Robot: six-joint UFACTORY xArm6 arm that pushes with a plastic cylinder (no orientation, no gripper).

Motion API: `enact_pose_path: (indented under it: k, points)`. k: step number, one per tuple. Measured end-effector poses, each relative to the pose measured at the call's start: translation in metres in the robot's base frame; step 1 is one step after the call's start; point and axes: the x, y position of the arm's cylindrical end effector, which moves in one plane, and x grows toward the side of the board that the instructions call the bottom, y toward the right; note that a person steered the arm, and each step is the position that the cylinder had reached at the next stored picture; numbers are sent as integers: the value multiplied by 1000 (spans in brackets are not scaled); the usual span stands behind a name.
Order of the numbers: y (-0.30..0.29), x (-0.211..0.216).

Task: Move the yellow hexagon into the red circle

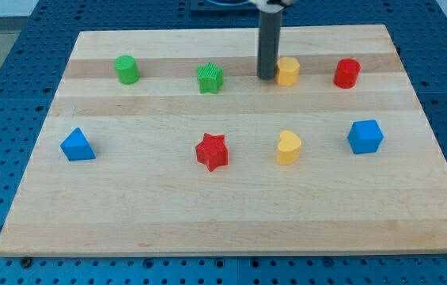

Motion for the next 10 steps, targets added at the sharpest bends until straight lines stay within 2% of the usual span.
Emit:
enact_pose_path:
  k: [1,2,3,4,6,7,9,10]
  points:
    - [15,-13]
    - [-3,13]
    - [3,46]
    - [18,48]
    - [71,-3]
    - [70,-4]
    - [12,-22]
    - [14,-48]
